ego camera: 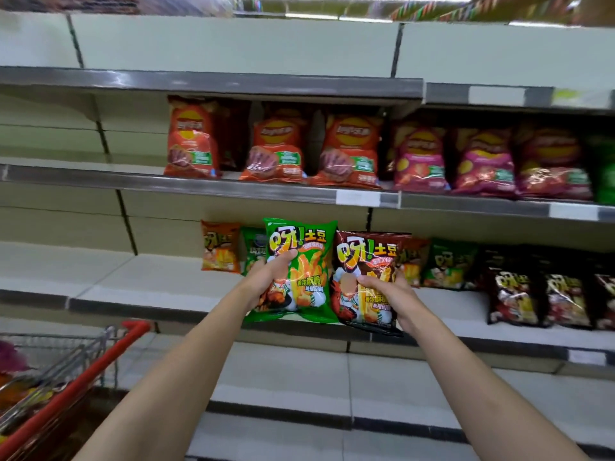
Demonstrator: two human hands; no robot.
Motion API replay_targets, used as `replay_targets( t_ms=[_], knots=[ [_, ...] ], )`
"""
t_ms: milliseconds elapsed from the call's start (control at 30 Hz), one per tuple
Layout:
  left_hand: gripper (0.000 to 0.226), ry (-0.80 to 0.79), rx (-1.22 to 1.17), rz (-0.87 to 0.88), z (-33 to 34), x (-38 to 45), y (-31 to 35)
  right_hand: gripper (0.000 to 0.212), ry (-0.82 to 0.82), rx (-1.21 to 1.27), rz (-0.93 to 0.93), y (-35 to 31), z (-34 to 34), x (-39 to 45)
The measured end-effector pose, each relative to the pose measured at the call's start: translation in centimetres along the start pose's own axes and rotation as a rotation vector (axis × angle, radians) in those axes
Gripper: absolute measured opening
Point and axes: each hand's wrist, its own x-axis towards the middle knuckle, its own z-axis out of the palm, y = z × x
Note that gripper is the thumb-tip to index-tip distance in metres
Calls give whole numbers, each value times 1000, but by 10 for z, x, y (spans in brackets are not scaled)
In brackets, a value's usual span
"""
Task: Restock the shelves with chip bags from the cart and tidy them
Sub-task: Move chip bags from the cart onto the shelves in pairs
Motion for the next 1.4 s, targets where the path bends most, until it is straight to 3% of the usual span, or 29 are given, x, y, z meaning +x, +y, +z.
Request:
replay_targets(
  t_ms=[133,367,467,633,833,1000,1100,1333,1400],
  knots=[
    [137,-100,26,-5,44,7,10,75,87,28,47,13,-40,-5],
    [133,-318,62,-31,130,50,0,74,277,3,108,33,-122,-15],
    [107,-402,35,-14,174,57,4,70,325,20,111,37,-156,-16],
    [67,-469,51,3,251,75,7,90,370,-12,105,39,-217,-7],
    [96,-550,86,-33,316,108,13,84,423,-7,133,43,-278,22],
    [129,-499,124,-77,353,140,4,81,448,-18,169,56,-309,53],
    [98,-445,104,-95,371,150,3,80,452,-18,193,65,-325,74],
    [110,-238,180,-115,407,200,-13,84,422,12,212,83,-354,121],
    [94,-241,154,-131,419,209,-14,83,403,24,223,88,-360,130]
  ],
)
